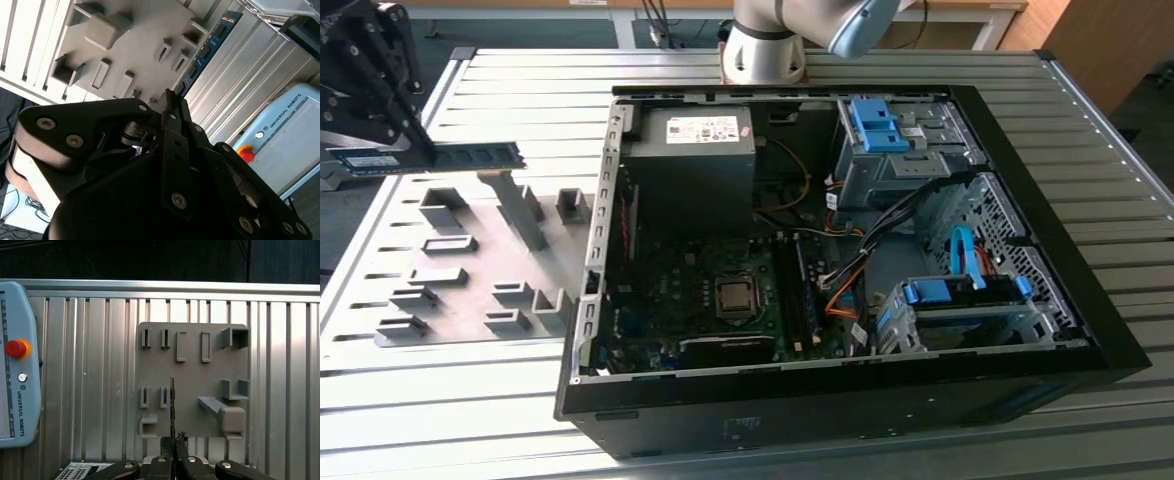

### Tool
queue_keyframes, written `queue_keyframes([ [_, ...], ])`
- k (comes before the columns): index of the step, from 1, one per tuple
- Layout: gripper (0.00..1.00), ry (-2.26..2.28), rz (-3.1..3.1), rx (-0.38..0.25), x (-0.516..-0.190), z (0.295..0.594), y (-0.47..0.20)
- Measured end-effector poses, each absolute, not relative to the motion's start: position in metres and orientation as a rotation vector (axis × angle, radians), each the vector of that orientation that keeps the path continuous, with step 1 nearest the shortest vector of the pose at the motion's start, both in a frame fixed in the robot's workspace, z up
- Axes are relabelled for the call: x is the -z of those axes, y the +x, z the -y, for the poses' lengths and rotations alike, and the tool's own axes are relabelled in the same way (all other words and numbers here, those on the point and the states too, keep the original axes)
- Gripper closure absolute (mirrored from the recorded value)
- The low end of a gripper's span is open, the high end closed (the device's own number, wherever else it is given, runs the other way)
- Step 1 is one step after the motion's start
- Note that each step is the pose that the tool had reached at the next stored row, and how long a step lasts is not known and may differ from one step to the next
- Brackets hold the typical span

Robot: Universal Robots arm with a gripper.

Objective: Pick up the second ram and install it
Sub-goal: 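Pick up the second ram and move it above second insertion slot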

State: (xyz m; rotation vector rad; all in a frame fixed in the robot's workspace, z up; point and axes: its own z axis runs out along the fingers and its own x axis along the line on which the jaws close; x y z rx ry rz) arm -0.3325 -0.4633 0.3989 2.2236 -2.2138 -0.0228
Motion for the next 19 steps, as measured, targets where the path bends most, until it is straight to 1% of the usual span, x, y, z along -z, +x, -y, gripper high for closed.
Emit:
queue_keyframes([
  [19, 0.86, 2.224, 2.214, 0.023, -0.399, 0.463, -0.292],
])
